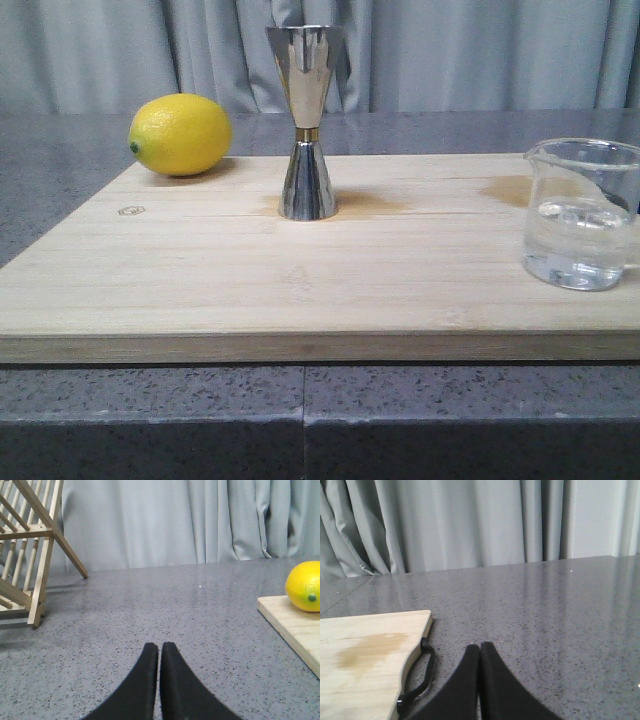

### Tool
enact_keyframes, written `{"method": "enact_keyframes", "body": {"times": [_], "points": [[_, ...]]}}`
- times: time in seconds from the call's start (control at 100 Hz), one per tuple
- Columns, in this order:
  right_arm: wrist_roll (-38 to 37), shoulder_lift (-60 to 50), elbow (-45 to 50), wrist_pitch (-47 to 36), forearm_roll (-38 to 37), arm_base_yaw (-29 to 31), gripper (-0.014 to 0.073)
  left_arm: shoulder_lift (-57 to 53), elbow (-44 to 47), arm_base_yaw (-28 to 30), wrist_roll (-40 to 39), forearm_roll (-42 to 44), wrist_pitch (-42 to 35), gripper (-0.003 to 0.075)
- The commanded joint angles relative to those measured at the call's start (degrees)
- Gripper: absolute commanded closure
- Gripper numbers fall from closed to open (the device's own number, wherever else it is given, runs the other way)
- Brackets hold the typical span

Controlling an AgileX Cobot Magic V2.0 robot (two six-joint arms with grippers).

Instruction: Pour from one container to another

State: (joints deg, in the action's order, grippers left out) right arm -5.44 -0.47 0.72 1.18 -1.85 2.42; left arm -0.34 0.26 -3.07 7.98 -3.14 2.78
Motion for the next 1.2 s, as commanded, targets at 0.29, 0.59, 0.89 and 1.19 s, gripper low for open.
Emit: {"method": "enact_keyframes", "body": {"times": [0.29,0.59,0.89,1.19], "points": [[0.6,-1.1,0.5,-4.1,0.0,0.2,0.0665,-1.2,1.7,-0.4,-0.3,-0.6,-4.6,0.0739],[0.6,-1.1,0.5,-6.5,-0.3,0.2,0.0666,-1.2,1.7,-0.4,-0.3,-0.6,-4.6,0.0739],[0.6,-1.1,-0.7,-4.6,-0.3,0.2,0.0666,-1.2,0.9,-0.4,-0.3,-11.0,-7.6,0.0739],[0.7,3.8,-14.5,10.6,-0.6,0.1,0.0666,2.4,-11.9,-0.4,-0.3,-11.5,2.1,0.0739]]}}
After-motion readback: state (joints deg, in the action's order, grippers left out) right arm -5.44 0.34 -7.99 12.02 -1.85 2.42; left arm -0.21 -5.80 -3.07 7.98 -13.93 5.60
